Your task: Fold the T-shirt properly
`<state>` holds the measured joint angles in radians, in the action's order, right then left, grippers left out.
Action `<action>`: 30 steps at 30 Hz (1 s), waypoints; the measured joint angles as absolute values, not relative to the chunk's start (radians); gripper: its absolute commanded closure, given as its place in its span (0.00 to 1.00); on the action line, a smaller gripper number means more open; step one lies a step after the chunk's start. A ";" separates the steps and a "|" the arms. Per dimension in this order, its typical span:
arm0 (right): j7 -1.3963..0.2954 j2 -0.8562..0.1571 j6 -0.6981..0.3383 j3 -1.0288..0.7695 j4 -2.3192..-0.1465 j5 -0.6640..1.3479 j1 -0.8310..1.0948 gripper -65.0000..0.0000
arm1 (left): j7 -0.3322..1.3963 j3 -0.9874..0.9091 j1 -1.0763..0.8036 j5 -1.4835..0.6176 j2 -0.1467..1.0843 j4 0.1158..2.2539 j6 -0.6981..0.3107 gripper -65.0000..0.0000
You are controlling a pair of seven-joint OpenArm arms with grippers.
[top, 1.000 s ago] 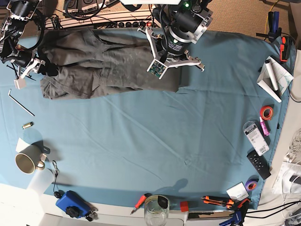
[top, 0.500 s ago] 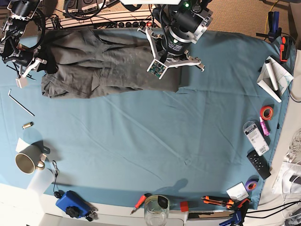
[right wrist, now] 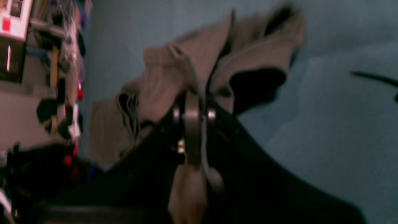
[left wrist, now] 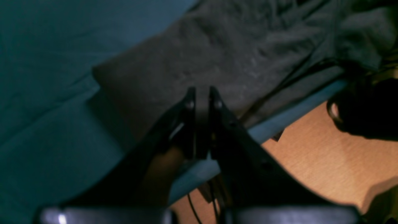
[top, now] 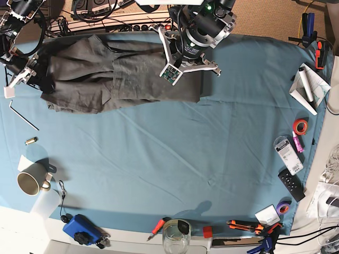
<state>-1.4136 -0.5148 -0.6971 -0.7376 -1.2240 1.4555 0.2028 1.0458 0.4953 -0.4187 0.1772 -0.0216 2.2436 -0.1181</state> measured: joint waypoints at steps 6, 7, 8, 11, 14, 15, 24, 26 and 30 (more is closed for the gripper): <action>-1.420 -0.515 -0.697 -0.738 -1.225 1.451 0.176 1.00 | 1.046 0.495 -0.418 0.178 -0.021 2.244 -0.120 1.00; -1.422 -0.515 -0.697 -0.738 -1.225 1.436 0.163 1.00 | 1.046 0.495 -0.418 0.178 -0.022 2.244 -0.120 1.00; -1.417 -0.514 -0.698 -0.738 -1.227 1.375 0.147 1.00 | 1.047 0.495 -0.418 0.178 -0.021 2.244 -0.120 1.00; -1.415 -0.515 -0.697 -0.738 -1.230 1.201 0.109 1.00 | 1.047 0.495 -0.418 0.178 -0.021 2.244 -0.120 1.00; -1.417 -0.515 -0.697 -0.738 -1.229 1.179 0.099 1.00 | 1.056 0.495 -0.418 0.178 -0.022 2.244 -0.120 1.00; -1.417 -0.515 -0.697 -0.738 -1.229 1.195 0.097 1.00 | 1.056 0.495 -0.418 0.175 -0.022 2.244 -0.120 1.00; -1.417 -0.515 -0.697 -0.738 -1.229 1.387 0.097 1.00 | 1.053 0.496 -0.419 -0.036 -0.028 2.305 -0.131 1.00; -1.417 -0.515 -0.697 -0.738 -1.229 1.386 0.097 1.00 | 1.050 0.496 -0.421 -0.063 -0.028 2.328 -0.161 1.00; -1.417 -0.515 -0.697 -0.738 -1.229 1.388 0.097 1.00 | 1.035 0.496 -0.462 -0.138 -0.028 2.339 -0.220 1.00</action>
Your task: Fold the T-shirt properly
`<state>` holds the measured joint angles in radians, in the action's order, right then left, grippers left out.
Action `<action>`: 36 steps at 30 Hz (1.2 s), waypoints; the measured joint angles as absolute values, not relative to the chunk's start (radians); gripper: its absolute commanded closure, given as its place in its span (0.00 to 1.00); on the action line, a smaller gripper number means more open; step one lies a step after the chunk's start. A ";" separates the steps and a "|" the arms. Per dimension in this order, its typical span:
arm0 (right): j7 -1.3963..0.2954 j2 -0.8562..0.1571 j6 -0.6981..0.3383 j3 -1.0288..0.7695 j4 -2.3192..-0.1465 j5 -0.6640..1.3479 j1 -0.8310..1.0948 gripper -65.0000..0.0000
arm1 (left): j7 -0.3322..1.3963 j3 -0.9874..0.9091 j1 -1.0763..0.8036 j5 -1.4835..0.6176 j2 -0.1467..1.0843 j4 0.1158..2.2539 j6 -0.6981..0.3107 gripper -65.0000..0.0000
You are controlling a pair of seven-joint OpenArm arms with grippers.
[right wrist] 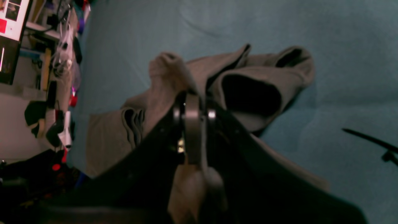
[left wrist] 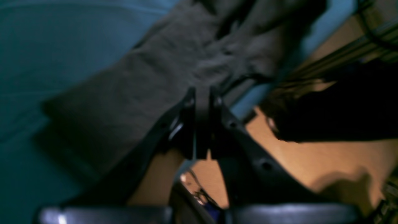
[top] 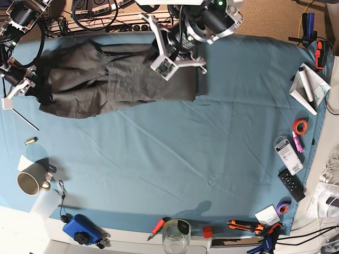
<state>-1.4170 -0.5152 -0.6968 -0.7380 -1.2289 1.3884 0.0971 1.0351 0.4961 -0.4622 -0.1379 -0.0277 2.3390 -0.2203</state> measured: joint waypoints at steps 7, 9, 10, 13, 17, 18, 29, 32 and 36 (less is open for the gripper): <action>-1.417 -0.515 -0.697 -0.727 -1.229 1.390 0.097 1.00 | 0.978 0.496 -0.488 -0.160 -0.028 2.338 -0.305 1.00; -1.417 -0.515 -0.697 -0.716 -1.229 1.390 0.097 1.00 | 0.946 0.496 -0.484 -0.088 -0.028 2.338 -0.296 1.00; -1.416 -0.515 -0.697 -0.712 -1.229 1.390 0.097 1.00 | 0.932 0.496 -0.478 -0.045 -0.028 2.338 -0.255 1.00; -1.414 -0.515 -0.697 -0.710 -1.229 1.390 0.097 1.00 | 0.920 0.496 -0.454 0.107 -0.028 2.338 -0.169 1.00; -1.414 -0.515 -0.697 -0.710 -1.229 1.390 0.097 1.00 | 0.920 0.496 -0.446 0.223 -0.027 2.341 -0.134 1.00; -1.414 -0.516 -0.697 -0.710 -1.229 1.390 0.097 1.00 | 0.919 0.496 -0.446 0.247 -0.027 2.342 -0.134 1.00; -1.414 -0.515 -0.697 -0.710 -1.229 1.390 0.097 1.00 | 0.904 0.147 -0.446 0.197 -0.028 2.342 -0.149 1.00; -1.414 -0.516 -0.697 -0.710 -1.229 1.390 0.097 1.00 | 0.903 0.011 -0.449 0.102 -0.029 2.341 -0.181 1.00; -1.414 -0.515 -0.697 -0.710 -1.229 1.390 0.097 1.00 | 0.904 -0.146 -0.451 0.017 -0.028 2.341 -0.187 1.00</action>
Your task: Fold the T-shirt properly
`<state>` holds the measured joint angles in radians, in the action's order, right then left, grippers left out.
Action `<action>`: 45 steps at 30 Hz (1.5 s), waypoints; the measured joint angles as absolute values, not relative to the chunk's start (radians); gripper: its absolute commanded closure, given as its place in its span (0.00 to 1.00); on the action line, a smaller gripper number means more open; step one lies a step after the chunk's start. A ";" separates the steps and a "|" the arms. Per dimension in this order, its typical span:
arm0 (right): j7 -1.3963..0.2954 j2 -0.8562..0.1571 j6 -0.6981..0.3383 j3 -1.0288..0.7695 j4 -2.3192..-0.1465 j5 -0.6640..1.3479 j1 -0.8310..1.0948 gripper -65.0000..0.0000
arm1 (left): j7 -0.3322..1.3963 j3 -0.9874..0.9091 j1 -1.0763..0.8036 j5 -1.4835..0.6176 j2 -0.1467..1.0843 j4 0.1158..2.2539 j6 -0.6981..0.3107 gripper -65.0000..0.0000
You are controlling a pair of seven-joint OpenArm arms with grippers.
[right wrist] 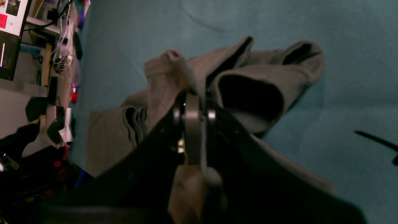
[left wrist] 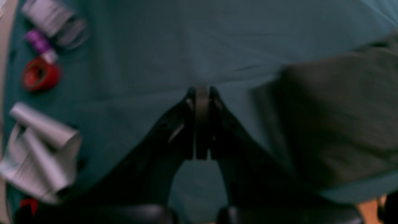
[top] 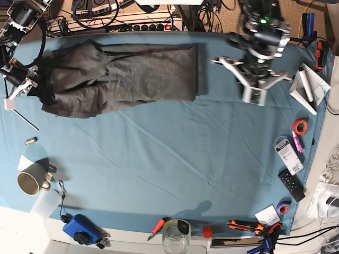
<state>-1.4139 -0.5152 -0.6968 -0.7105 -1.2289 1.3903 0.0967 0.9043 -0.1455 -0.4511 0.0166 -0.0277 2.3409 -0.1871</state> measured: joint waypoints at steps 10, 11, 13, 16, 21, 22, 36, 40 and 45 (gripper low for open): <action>-1.412 -0.517 -0.697 -0.622 -1.268 1.446 0.096 1.00 | 0.925 -0.482 -0.451 -0.192 0.002 2.341 -0.289 1.00; -1.412 -0.518 -0.696 -0.590 -1.287 1.444 0.096 1.00 | 0.934 -0.513 -0.451 -0.222 0.019 2.341 -0.290 1.00; -1.412 -0.518 -0.696 -0.520 -1.329 1.449 0.094 1.00 | 0.939 -0.580 -0.451 -0.278 0.051 2.341 -0.289 1.00; -1.410 -0.518 -0.696 -0.421 -1.389 1.451 0.094 1.00 | 0.941 -0.677 -0.451 -0.346 0.083 2.341 -0.289 1.00; -1.415 -0.518 -0.696 -0.313 -1.479 1.446 0.094 1.00 | 0.945 -0.832 -0.470 -0.377 0.112 2.341 -0.292 1.00; -1.415 -0.518 -0.695 -0.303 -1.501 1.444 0.094 1.00 | 0.946 -0.865 -0.480 -0.388 0.114 2.341 -0.293 1.00; -1.417 -0.527 -0.696 -0.183 -1.915 1.449 0.122 1.00 | 0.949 -1.069 -0.577 -0.469 0.112 2.341 -0.293 1.00; -1.421 -0.527 -0.696 -0.075 -1.981 1.445 0.179 1.00 | 0.948 -1.069 -0.583 -0.452 0.110 2.341 -0.293 1.00; -1.421 -0.530 -0.696 -0.052 -2.116 1.446 0.232 1.00 | 0.948 -1.069 -0.583 -0.405 0.105 2.341 -0.278 1.00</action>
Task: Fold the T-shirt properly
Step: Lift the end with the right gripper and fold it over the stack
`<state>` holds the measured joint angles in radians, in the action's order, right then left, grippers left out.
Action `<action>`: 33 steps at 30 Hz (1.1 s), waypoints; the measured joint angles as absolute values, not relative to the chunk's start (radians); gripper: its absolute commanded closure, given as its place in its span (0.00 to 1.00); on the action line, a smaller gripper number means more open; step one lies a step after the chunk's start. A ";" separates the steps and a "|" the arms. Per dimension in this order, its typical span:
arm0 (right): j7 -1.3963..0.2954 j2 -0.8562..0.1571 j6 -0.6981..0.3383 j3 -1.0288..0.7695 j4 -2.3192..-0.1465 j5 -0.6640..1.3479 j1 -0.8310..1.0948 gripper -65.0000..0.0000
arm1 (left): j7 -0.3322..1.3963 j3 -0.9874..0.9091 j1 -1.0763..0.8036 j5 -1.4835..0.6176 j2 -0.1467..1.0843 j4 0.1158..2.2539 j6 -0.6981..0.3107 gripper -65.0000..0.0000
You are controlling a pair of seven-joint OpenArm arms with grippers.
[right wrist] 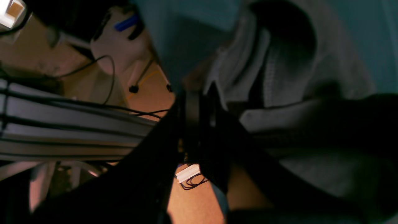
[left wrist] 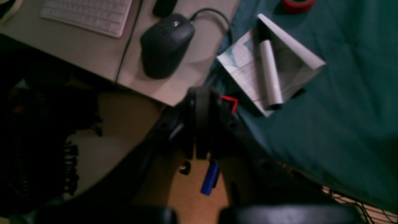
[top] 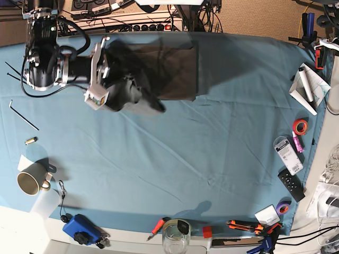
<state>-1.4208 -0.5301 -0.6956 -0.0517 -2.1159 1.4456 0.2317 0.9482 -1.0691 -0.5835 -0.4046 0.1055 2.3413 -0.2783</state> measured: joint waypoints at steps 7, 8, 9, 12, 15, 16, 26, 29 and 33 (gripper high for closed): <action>-1.421 -0.529 -0.697 -0.051 -2.181 1.449 0.278 1.00 | 0.949 -1.069 -0.584 -0.367 0.105 2.341 -0.266 1.00; -1.421 -0.529 -0.697 -0.051 -2.181 1.449 0.277 1.00 | 0.949 -1.069 -0.584 -0.367 0.105 2.341 -0.266 1.00; -1.421 -0.529 -0.697 -0.051 -2.181 1.449 0.277 1.00 | 0.949 -1.069 -0.584 -0.367 0.105 2.341 -0.266 1.00; -1.421 -0.509 -0.697 -0.051 -2.181 1.441 0.277 1.00 | 0.949 -1.069 -0.584 -0.367 0.105 2.341 -0.266 1.00; -1.420 -0.476 -0.697 -0.042 -2.181 1.438 0.276 1.00 | 0.949 -1.069 -0.584 -0.367 0.105 2.341 -0.266 1.00; -1.420 -0.467 -0.698 -0.028 -2.182 1.409 0.274 1.00 | 0.949 -1.069 -0.584 -0.367 0.106 2.341 -0.266 1.00; -1.219 -0.432 -0.697 0.126 -2.180 0.972 0.270 1.00 | 0.941 -1.069 -0.606 -0.370 0.106 2.341 -0.266 1.00; -1.224 -0.432 -0.697 0.126 -2.180 0.966 0.269 1.00 | 0.941 -1.069 -0.606 -0.371 0.106 2.341 -0.266 1.00; -1.222 -0.415 -0.697 0.128 -2.180 0.944 0.247 1.00 | 0.941 -1.069 -0.606 -0.371 0.106 2.341 -0.266 1.00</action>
